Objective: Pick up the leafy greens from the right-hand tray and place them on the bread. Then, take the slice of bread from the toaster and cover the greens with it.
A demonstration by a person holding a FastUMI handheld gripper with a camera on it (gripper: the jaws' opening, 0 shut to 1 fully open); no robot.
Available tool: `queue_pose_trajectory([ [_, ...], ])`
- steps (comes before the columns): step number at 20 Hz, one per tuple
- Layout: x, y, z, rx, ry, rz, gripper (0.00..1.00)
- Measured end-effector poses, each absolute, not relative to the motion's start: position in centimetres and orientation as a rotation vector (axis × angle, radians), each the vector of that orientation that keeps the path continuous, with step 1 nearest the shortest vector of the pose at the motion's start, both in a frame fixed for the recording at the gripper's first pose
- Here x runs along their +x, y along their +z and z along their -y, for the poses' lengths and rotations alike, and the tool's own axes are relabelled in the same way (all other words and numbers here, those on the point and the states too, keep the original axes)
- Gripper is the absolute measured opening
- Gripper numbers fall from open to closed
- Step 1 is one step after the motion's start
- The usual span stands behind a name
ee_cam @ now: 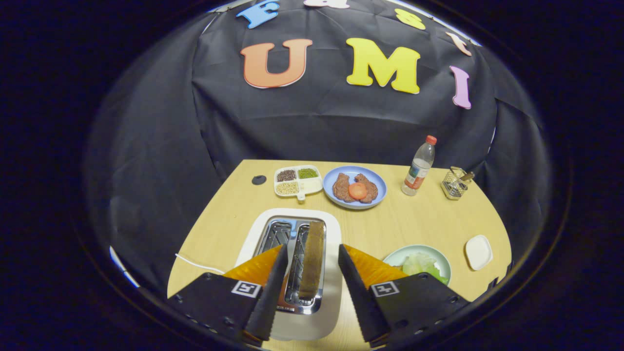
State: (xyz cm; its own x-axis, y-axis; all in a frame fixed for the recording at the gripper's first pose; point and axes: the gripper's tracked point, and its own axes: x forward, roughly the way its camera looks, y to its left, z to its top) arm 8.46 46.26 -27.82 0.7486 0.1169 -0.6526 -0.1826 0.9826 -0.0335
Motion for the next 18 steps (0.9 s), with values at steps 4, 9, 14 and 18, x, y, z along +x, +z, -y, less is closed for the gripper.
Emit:
queue_pose_trajectory([
  [4, 9.1, -28.5, -46.6, -0.076, 0.156, -0.761, 0.25],
  [9, 8.2, -26.6, -46.6, -0.083, 0.198, -0.737, 0.16],
  [14, 7.6, -22.3, -46.1, -0.061, 0.241, -0.657, 0.16],
  [18, 7.5, -19.6, -43.8, -0.021, 0.24, -0.634, 0.16],
])
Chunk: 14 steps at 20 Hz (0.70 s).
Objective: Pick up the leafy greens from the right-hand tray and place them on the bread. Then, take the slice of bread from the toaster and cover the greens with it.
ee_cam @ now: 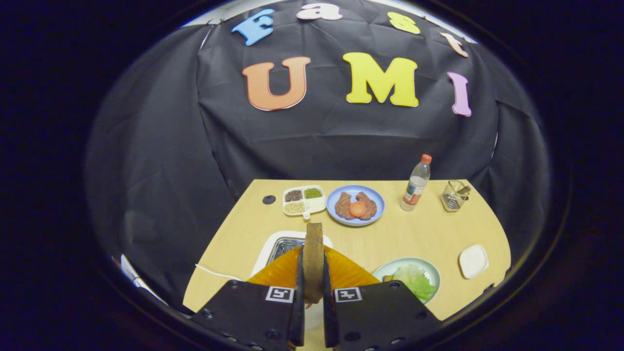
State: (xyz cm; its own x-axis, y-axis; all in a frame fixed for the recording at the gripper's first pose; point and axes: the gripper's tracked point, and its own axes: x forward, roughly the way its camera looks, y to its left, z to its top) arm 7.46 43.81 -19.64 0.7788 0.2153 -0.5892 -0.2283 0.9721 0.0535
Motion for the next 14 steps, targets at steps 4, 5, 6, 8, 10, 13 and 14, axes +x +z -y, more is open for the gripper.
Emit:
queue_pose_trajectory([
  [4, 7.9, -18.9, -40.0, 0.037, 0.201, -0.643, 0.16],
  [5, 8.1, -19.1, -39.0, 0.049, 0.194, -0.649, 0.16],
  [6, 8.3, -19.5, -37.9, 0.057, 0.184, -0.658, 0.16],
  [8, 8.8, -20.6, -35.3, 0.07, 0.144, -0.679, 0.16],
  [10, 9.3, -22.3, -32.9, 0.091, 0.107, -0.709, 0.15],
  [13, 9.8, -25.5, -30.5, 0.124, 0.072, -0.775, 0.15],
  [14, 10.0, -26.7, -29.5, 0.123, 0.055, -0.79, 0.16],
])
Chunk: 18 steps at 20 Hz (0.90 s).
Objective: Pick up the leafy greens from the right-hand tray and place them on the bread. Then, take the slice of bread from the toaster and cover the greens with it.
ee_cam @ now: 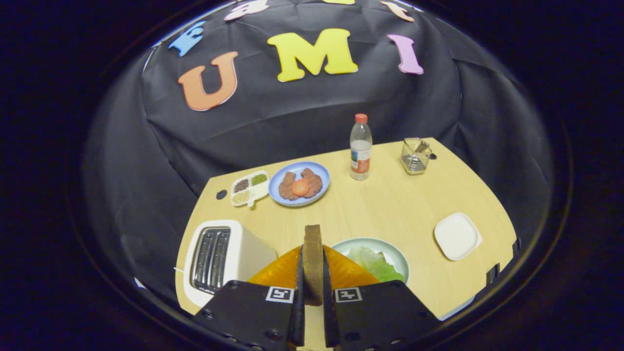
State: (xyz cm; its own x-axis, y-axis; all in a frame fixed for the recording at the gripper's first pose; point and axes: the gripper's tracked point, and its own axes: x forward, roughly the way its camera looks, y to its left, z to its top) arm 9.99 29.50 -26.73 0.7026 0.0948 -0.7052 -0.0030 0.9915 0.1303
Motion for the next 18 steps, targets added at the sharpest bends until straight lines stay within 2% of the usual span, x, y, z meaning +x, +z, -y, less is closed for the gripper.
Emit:
queue_pose_trajectory([
  [9, 11.6, -33.3, -26.9, 0.14, 0.027, -0.853, 0.16],
  [17, 12.2, -34.9, -23.3, 0.101, -0.009, -0.874, 0.16],
  [18, 12.1, -35.5, -22.7, 0.087, -0.021, -0.888, 0.18],
])
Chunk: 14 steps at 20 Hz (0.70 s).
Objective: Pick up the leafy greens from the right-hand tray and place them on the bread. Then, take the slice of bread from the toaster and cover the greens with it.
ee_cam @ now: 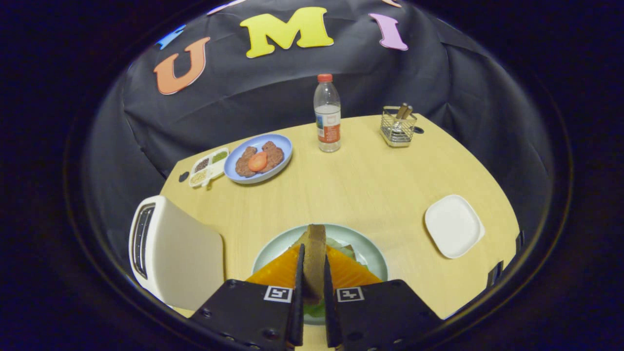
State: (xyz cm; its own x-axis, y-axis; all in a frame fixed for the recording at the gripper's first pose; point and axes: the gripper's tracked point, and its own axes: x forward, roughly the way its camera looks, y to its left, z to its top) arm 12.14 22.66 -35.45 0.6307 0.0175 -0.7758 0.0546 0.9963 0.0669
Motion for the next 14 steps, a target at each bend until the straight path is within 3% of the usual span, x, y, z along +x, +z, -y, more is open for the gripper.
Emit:
queue_pose_trajectory([
  [2, 12.1, -36.4, -21.5, 0.069, -0.036, -0.915, 0.19],
  [3, 11.9, -36.6, -21.1, 0.061, -0.04, -0.93, 0.26],
  [6, 11.7, -38.1, -19.9, 0.058, -0.048, -0.968, 0.27],
  [11, 11.7, -39.2, -19.8, 0.036, -0.01, -0.99, 0.39],
  [14, 11.5, -39.7, -19.6, -0.004, 0.007, -1.0, 0.57],
])
